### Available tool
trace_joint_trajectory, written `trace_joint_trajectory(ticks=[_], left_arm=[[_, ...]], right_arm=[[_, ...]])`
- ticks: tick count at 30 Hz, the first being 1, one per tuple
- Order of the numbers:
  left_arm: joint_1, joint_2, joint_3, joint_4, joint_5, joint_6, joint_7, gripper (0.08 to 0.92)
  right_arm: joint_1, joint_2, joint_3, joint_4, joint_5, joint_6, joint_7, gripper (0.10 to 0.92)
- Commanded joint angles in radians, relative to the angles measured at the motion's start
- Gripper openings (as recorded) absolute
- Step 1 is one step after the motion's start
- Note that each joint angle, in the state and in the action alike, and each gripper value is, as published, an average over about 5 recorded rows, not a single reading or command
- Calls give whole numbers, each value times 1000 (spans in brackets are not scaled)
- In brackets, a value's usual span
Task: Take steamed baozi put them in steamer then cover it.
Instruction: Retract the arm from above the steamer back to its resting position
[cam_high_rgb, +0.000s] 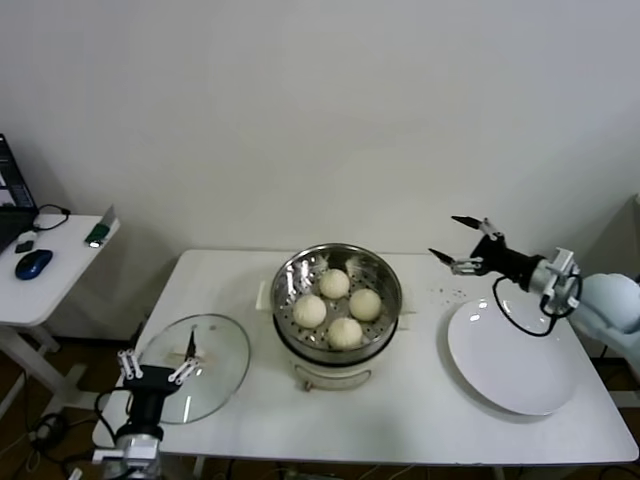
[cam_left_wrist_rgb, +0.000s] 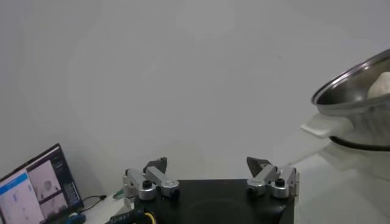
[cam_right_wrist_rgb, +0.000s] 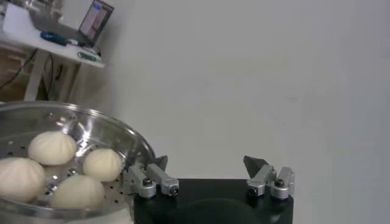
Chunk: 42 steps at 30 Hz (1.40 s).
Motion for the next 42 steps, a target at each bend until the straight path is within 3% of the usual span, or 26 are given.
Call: trace_joint_trajectory(ticks=[1, 11, 22, 33, 42], left_arm=[[1, -1, 0, -10, 50, 9, -5, 823], [-15, 1, -1, -5, 224, 53, -24, 823], [-42, 77, 27, 14, 789, 217, 27, 823], [-120, 152, 161, 165, 1231, 246, 77, 823], [-88, 140, 154, 199, 1288, 228, 55, 823]], right_arm=[[-699, 233, 876, 77, -166, -53, 1, 823], [-916, 477, 1099, 161, -225, -55, 22, 823], [-1112, 674, 1230, 216, -254, -67, 44, 823], [-1175, 754, 1238, 189, -305, -66, 43, 823], [-1153, 765, 1237, 159, -325, -69, 46, 823]])
